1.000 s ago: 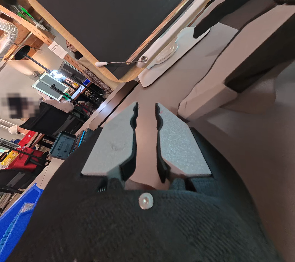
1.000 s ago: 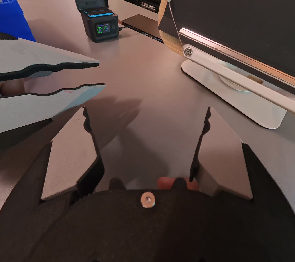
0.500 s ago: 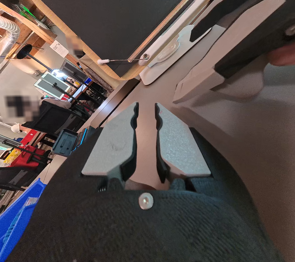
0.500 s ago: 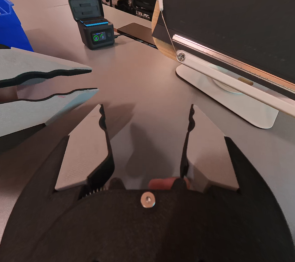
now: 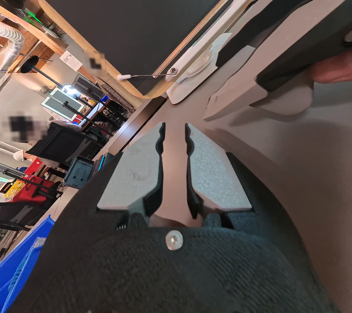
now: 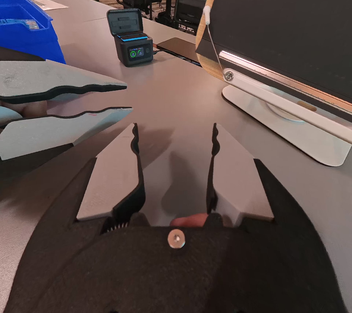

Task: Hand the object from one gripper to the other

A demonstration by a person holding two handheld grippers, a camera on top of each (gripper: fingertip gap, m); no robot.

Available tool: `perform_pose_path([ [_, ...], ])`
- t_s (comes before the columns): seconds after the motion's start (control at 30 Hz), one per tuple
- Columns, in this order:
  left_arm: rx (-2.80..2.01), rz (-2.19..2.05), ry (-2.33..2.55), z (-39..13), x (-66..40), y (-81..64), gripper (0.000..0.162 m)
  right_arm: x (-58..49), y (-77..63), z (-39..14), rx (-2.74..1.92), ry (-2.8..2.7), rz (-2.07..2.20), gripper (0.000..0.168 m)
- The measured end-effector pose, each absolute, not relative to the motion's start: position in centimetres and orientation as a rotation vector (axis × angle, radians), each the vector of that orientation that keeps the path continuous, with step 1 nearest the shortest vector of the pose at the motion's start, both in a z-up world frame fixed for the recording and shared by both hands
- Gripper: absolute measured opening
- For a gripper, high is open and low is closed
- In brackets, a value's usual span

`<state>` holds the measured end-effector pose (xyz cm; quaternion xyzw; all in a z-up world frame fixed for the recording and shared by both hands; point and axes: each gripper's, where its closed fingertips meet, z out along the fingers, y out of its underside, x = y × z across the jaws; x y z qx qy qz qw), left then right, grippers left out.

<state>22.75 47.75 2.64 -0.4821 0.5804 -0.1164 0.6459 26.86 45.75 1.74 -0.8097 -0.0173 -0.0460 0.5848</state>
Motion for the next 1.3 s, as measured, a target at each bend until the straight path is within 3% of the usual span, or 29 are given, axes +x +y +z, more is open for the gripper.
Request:
perform_pose_path([
  [0.13,-1.064,-0.233,1.332,2.9,22.7,47.5,0.018,26.4,45.8,1.7,-1.888,-0.084,-0.120,0.067],
  [0.53,-1.119,-0.268,1.283,4.7,20.5,46.5,0.021,27.5,45.9,2.8,-1.816,-0.058,-0.181,0.063],
  [0.67,-1.185,-0.304,1.350,4.6,17.1,44.2,0.022,27.4,45.9,3.0,-1.806,-0.052,-0.173,0.062],
  [0.97,-1.325,-0.113,1.621,9.8,5.3,47.4,0.032,27.0,46.2,3.1,-1.795,-0.070,-0.169,0.061],
  [1.17,-1.354,0.020,1.827,5.8,2.6,51.0,0.040,27.2,46.3,3.1,-1.795,-0.041,-0.137,0.060],
  [1.3,-1.310,0.150,1.900,4.3,3.0,52.9,0.034,27.2,46.2,3.1,-1.795,-0.037,-0.133,0.060],
])
